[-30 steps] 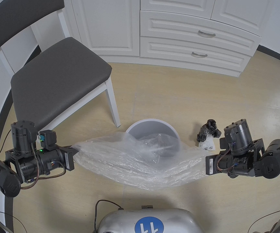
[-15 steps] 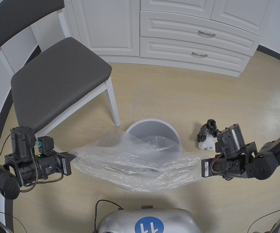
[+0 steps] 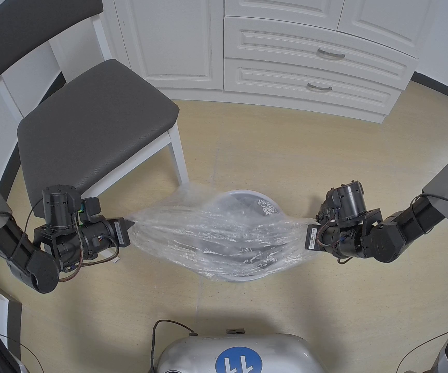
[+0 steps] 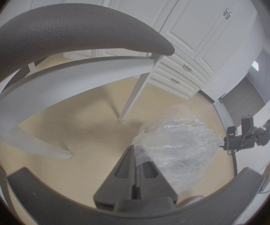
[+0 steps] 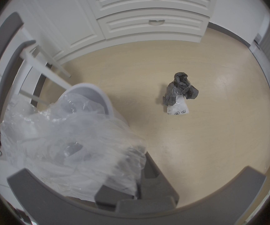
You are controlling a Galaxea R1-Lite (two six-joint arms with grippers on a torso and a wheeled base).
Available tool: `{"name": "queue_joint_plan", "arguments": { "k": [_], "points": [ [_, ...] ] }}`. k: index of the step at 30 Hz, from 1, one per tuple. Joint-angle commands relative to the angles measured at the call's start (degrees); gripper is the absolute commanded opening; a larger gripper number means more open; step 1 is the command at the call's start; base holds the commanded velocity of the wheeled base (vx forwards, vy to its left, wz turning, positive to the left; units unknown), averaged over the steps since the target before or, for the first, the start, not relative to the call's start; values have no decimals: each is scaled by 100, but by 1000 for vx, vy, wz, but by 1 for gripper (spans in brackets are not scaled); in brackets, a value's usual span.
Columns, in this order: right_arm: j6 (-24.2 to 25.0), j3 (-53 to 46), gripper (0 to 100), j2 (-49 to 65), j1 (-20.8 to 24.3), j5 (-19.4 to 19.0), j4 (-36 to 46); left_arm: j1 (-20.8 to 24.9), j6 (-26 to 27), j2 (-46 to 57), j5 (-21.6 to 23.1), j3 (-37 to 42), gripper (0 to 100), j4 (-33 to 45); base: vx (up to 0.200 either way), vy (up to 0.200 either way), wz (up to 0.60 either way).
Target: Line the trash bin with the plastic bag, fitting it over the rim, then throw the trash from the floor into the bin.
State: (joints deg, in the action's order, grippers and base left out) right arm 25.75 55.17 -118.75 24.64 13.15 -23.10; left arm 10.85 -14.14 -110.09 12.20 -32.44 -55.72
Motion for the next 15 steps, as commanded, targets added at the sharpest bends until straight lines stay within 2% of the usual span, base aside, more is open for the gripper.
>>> {"name": "queue_joint_plan", "arguments": {
  "k": [1,3,6,9,13,15],
  "points": [
    [97,-59,0,-122,-363,-111,-221,189,-335,-443,-16,-131,0,-325,0,0,0],
    [80,-130,0,-96,-416,-111,-309,277,-528,-443,-25,-157,0,-431,0,0,0],
    [-70,-332,0,1,-442,-67,-467,532,-704,-487,-297,-333,0,-519,0,0,0],
    [-316,-622,0,335,-425,-67,-476,682,-695,-513,-526,-333,0,-501,0,0,0],
    [-667,-1053,0,669,-363,-94,-485,682,-625,-443,-508,-166,0,-395,0,0,0],
    [-940,-1316,0,853,-346,-94,-511,655,-379,-320,-482,-26,0,-281,0,0,0]
  ]
}}
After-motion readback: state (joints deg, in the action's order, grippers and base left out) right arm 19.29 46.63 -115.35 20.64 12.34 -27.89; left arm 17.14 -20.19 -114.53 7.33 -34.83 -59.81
